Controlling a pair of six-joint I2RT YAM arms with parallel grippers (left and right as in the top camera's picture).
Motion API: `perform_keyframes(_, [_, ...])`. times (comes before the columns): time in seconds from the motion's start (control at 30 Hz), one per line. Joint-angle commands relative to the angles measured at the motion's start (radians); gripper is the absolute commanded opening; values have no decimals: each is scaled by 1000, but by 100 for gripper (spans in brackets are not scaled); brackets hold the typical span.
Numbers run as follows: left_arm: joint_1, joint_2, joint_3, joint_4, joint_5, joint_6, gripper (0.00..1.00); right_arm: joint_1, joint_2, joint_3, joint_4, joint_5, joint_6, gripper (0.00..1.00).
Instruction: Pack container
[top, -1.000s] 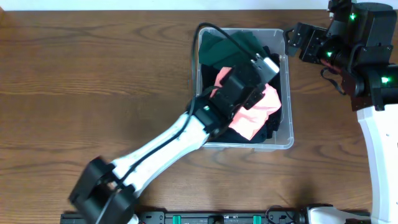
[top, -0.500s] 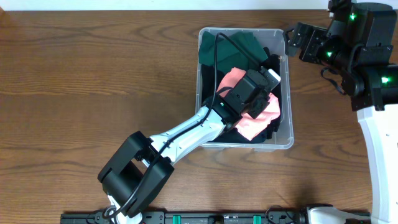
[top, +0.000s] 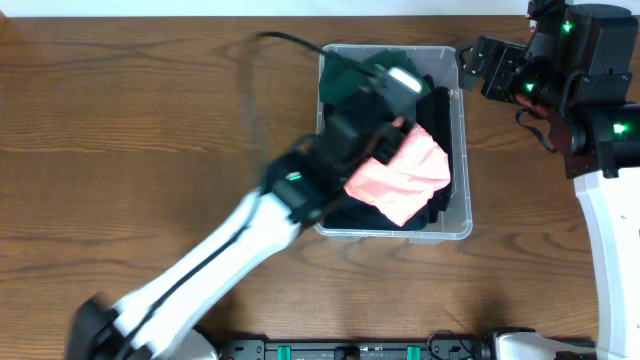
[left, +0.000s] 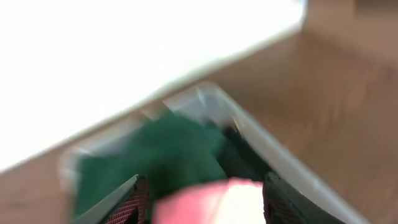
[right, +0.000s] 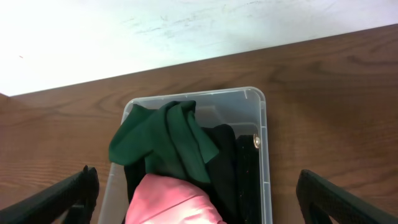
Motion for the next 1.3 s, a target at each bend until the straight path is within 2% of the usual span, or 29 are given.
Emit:
perform_keyframes(0.0, [42,-106,4,-14,-109,-4,60,-6,-5,2,-1,2,6,99])
perform_keyframes(0.1, [96,-186,4,-77,-195,-5,60,-7,-5,2,0,3,6,99])
perform_keyframes(0.27, [184,-258,4,-223,-230,-9,60,-6,-5,2,11,-21,6,99])
perform_keyframes(0.3, [203,-269,4,-259,-230,-10,60,-5,-3,2,26,-29,6,91])
perform_keyframes(0.33, [228,-282,4,-304,-233,-21,60,0,6,1,55,-40,5,77])
perform_keyframes(0.4, [263,-297,4,-371,-250,-58,60,12,19,1,91,-82,-41,70])
perform_keyframes(0.5, [329,-314,4,-467,-252,-106,60,60,62,1,176,-190,-195,63])
perform_keyframes(0.57, [373,-320,4,-521,-251,-163,60,103,105,1,231,-221,-297,41])
perform_keyframes(0.6, [392,-320,4,-544,-251,-190,60,126,132,1,260,-210,-329,27])
perform_keyframes(0.63, [410,-319,4,-567,-251,-216,60,148,162,1,290,-191,-339,8])
perform_keyframes(0.67, [422,-319,4,-584,-251,-229,60,165,189,1,318,-174,-339,1])
perform_keyframes(0.77, [443,-319,4,-639,-248,-237,60,210,290,1,420,-136,-340,1])
perform_keyframes(0.93, [444,-319,4,-718,-247,-237,60,251,484,1,679,-135,-424,1])
perform_keyframes(1.03, [443,-319,4,-756,-247,-237,60,259,575,1,716,-134,-383,1])
perform_keyframes(1.27, [443,-319,4,-806,-240,-237,60,292,784,1,671,-78,-287,1])
